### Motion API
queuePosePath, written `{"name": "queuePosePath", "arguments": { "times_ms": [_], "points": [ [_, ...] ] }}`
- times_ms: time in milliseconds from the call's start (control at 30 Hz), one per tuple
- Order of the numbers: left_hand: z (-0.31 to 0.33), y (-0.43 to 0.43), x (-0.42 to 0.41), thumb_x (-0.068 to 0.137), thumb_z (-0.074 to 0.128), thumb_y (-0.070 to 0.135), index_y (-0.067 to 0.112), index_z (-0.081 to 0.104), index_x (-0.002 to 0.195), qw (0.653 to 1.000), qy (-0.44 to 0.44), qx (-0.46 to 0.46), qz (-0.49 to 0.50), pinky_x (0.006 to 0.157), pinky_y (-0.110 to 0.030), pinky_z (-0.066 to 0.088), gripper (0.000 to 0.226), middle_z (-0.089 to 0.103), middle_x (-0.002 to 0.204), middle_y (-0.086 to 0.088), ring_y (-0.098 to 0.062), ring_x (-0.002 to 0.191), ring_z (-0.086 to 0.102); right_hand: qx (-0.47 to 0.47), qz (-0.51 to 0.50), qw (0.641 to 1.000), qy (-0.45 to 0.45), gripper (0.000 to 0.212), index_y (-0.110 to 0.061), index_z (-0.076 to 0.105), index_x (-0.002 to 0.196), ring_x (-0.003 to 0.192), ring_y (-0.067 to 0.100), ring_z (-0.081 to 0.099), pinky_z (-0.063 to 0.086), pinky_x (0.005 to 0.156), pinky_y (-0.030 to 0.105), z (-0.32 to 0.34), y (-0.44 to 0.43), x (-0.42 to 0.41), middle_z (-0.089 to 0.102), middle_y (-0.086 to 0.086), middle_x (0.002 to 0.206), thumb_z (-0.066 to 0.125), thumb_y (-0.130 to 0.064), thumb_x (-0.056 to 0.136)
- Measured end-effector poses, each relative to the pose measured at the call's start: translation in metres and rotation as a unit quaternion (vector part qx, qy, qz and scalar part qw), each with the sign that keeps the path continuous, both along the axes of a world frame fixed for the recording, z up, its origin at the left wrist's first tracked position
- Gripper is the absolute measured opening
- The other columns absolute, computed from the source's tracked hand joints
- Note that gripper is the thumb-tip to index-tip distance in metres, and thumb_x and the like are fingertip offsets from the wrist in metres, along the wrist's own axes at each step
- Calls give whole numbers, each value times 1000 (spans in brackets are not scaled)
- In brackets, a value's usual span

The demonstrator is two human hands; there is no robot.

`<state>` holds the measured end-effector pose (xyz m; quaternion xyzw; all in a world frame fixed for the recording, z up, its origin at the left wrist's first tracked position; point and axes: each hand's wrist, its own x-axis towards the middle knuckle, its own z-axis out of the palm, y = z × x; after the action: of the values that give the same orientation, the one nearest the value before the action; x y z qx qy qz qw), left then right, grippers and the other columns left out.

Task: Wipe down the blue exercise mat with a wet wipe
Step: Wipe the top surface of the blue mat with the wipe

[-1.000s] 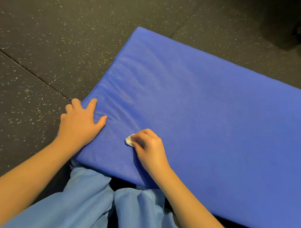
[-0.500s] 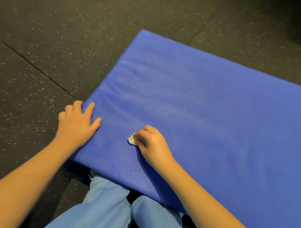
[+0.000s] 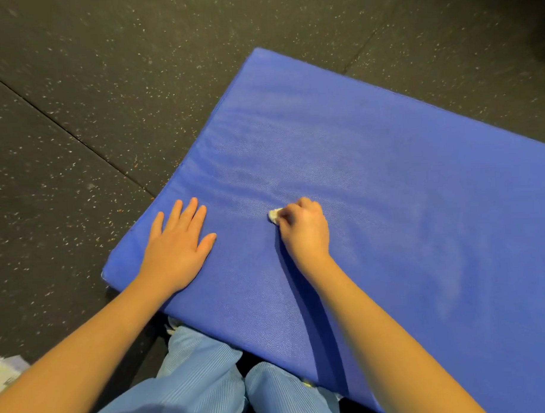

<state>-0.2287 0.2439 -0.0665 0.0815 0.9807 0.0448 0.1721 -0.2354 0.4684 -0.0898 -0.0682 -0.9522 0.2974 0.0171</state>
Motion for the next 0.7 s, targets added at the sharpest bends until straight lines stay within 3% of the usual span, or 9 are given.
{"name": "queuePosePath", "arguments": {
  "times_ms": [67,200,300,367,400,500,567,633,700],
  "points": [
    [0,-2,0,100,21,51,19,15,154,1000,-4,1,0,119,-43,-1,63,3,162,3,-20,149,-3,-34,32,999,-11,10,-8,75,85,82,36,57,41,61,32,5,-19,10,59,14,83,67,-12,87],
    [-2,-2,-1,87,10,55,18,17,154,1000,-4,-5,-1,119,-43,1,77,5,162,3,-20,149,-1,-58,226,972,0,4,-13,74,83,73,34,59,47,57,31,15,-22,30,60,10,78,70,-16,83],
    [-2,-1,-1,82,-2,62,19,15,154,1000,-3,-8,-7,119,-43,0,86,4,162,3,-20,149,-2,1,111,993,36,7,-12,73,76,68,35,57,43,54,30,-3,7,-8,57,9,71,72,-17,81],
    [-1,-1,-1,78,-7,63,19,14,154,1000,-10,-5,-6,118,-43,-1,91,4,162,3,-20,149,-3,-8,-20,999,27,13,-8,71,73,69,36,55,45,54,35,-10,11,-21,57,11,71,70,-16,83],
    [-1,0,-1,80,-5,63,19,15,154,1000,-13,-5,-4,118,-43,-1,88,4,162,2,-21,149,-3,-22,-38,999,29,12,-8,71,73,70,36,56,45,54,35,-10,5,-20,57,11,71,70,-14,83],
    [1,1,-4,99,21,53,17,15,154,1000,-22,-17,-6,119,-46,-1,67,2,162,1,-21,149,-5,-65,97,993,29,4,-12,72,81,71,32,56,43,56,29,-2,-17,4,57,9,74,69,-11,84],
    [3,5,-11,101,30,46,16,14,154,999,-37,-17,1,119,-45,-3,63,-1,162,1,-21,148,-9,-60,204,977,1,9,-14,71,85,78,29,55,43,57,30,4,-10,7,58,7,80,65,-20,89],
    [2,13,-21,99,31,48,17,13,153,999,-42,12,23,118,-44,-5,65,-3,162,2,-19,148,-10,-17,209,978,-5,16,-14,70,88,85,27,53,43,59,32,3,8,-12,59,6,86,63,-28,92],
    [-3,24,-28,95,18,58,19,11,154,999,-36,21,1,118,-44,-5,71,-3,162,4,-19,148,-10,28,119,992,11,15,-11,70,88,85,31,53,44,59,35,-8,27,-39,59,8,85,63,-24,91]
  ]
}}
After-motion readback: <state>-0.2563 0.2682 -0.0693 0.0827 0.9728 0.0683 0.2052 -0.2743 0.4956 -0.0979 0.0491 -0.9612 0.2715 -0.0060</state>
